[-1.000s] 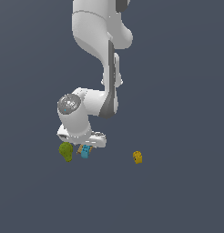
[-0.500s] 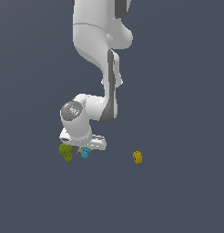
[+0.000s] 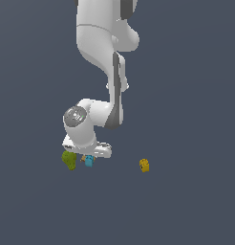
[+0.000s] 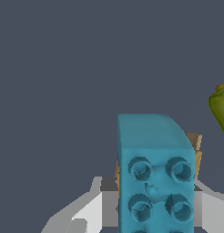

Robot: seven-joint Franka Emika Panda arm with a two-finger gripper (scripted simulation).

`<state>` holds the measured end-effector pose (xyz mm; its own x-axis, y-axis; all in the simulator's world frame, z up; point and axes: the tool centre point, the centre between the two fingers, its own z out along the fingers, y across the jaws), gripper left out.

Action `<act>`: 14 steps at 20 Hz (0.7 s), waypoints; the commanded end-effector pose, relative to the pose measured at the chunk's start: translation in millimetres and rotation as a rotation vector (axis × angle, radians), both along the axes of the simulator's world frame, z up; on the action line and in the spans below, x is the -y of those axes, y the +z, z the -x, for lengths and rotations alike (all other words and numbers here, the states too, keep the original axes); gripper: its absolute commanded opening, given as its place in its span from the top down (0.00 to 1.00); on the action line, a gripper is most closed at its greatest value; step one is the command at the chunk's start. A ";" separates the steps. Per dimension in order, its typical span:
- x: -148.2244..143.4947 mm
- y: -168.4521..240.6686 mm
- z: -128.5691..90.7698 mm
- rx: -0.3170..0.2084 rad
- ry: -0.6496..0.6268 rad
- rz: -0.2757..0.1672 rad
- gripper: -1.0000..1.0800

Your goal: Pick up a designated object from a clutter of objects.

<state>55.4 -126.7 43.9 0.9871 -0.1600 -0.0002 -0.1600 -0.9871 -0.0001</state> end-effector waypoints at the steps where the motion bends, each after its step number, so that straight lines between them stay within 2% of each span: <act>1: 0.2 0.6 0.5 0.000 0.000 0.000 1.00; 8: 3.2 15.3 9.4 0.000 0.000 0.000 1.00; 14: 8.8 43.4 26.3 0.000 0.000 -0.001 1.00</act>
<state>33.5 -133.6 78.5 0.9871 -0.1598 -0.0020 -0.1598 -0.9871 -0.0005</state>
